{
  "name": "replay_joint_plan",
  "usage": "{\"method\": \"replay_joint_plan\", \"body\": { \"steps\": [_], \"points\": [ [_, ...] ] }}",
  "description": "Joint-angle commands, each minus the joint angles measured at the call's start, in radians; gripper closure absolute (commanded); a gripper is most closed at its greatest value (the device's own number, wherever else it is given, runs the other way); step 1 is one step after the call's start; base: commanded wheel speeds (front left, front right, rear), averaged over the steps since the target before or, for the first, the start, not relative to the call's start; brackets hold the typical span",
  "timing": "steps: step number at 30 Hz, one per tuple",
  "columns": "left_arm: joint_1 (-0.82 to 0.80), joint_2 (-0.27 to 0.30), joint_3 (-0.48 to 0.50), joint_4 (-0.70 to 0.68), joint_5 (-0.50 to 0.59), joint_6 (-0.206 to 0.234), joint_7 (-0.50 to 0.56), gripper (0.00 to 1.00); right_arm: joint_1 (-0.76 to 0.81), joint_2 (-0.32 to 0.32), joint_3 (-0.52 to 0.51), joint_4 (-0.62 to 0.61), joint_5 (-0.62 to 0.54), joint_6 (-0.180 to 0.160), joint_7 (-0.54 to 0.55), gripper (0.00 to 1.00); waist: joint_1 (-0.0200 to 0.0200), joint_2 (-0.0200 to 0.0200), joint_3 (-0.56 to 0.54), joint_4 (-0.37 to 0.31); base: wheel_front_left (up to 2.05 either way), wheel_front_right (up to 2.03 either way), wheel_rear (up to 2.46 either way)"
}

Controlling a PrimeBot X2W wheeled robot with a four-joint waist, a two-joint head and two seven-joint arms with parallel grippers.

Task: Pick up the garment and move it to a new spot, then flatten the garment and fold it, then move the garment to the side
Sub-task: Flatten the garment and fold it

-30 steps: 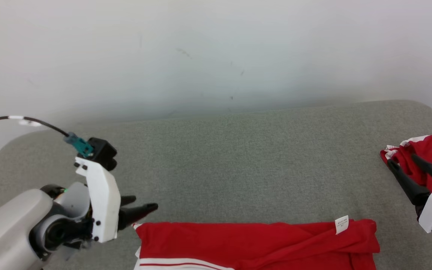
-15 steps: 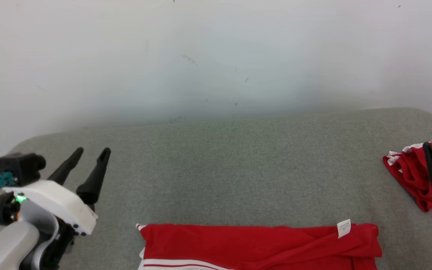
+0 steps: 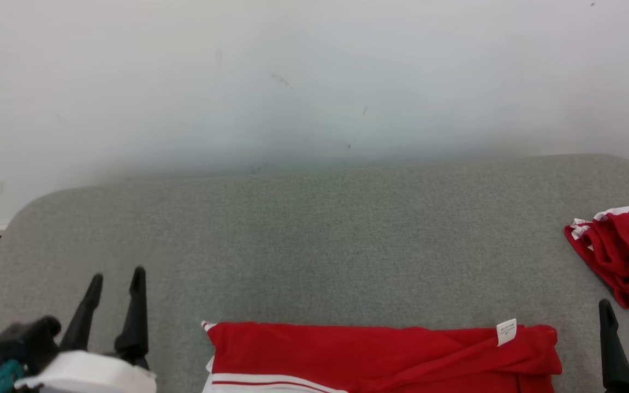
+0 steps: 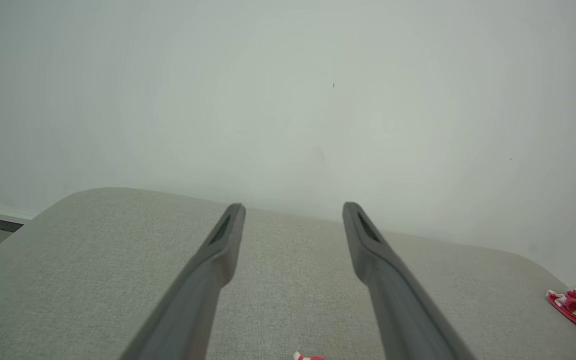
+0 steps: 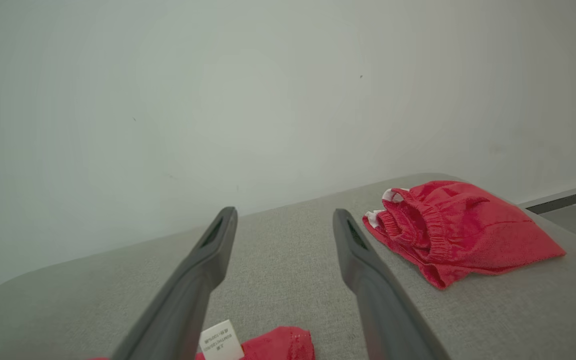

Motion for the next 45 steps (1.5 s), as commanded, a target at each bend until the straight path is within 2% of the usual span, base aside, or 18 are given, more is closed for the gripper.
{"method": "replay_joint_plan", "body": {
  "steps": [1,5,10,19,26,32,37,40,41,44,45],
  "points": [
    [0.023,-0.010,0.019,-0.001,0.025,-0.009,-0.001,0.00,0.015,0.007,-0.010,-0.006,-0.008,-0.002,0.005,0.00,0.0000,0.0000,0.001,0.000,0.00,0.00,0.00],
    [0.110,-0.112,0.104,0.001,0.110,-0.058,-0.001,0.00,0.038,0.046,-0.034,-0.025,-0.037,-0.002,0.028,0.00,0.0000,0.0000,0.004,-0.005,0.00,0.00,0.00],
    [0.133,-0.184,0.154,0.020,0.199,-0.115,-0.001,0.00,0.010,0.060,-0.047,-0.026,-0.078,-0.002,0.083,0.00,0.0000,0.0000,0.014,-0.010,0.00,0.00,0.00],
    [0.118,-0.298,0.184,0.057,0.287,-0.178,-0.001,0.00,-0.057,0.106,-0.036,0.133,-0.116,-0.002,0.298,0.00,0.0000,0.0000,0.030,-0.010,0.00,0.00,0.00],
    [0.113,-0.334,0.207,0.091,0.315,-0.220,-0.001,0.00,-0.133,0.149,-0.077,0.290,-0.150,-0.002,0.415,0.00,0.0000,0.0000,0.039,0.008,0.00,0.00,0.00],
    [0.102,-0.350,0.215,0.117,0.328,-0.242,-0.001,0.00,-0.187,0.158,-0.091,0.395,-0.178,-0.002,0.515,0.00,0.0000,0.0000,0.046,0.029,0.00,0.00,0.00],
    [0.094,-0.362,0.216,0.136,0.338,-0.259,-0.001,0.00,-0.203,0.164,-0.084,0.489,-0.194,-0.002,0.670,0.00,0.0000,0.0000,0.055,0.045,0.00,0.00,0.00],
    [0.090,-0.371,0.216,0.149,0.341,-0.267,-0.001,0.00,-0.200,0.183,-0.041,0.484,-0.159,0.002,0.747,0.01,0.0000,0.0000,0.056,0.057,0.00,0.00,0.00],
    [0.090,-0.375,0.217,0.154,0.341,-0.270,-0.001,0.00,-0.198,0.189,-0.024,0.475,-0.144,0.003,0.772,0.35,0.0000,0.0000,0.056,0.061,0.00,0.00,0.00],
    [0.087,-0.385,0.224,0.164,0.346,-0.275,-0.001,0.00,-0.186,0.187,0.012,0.438,-0.096,0.005,0.819,1.00,0.0000,0.0000,0.053,0.069,0.00,0.00,0.00],
    [0.087,-0.387,0.226,0.167,0.347,-0.278,-0.001,0.00,-0.186,0.178,0.015,0.427,-0.090,0.005,0.827,1.00,0.0000,0.0000,0.051,0.071,0.00,0.00,0.00]
  ]
}}
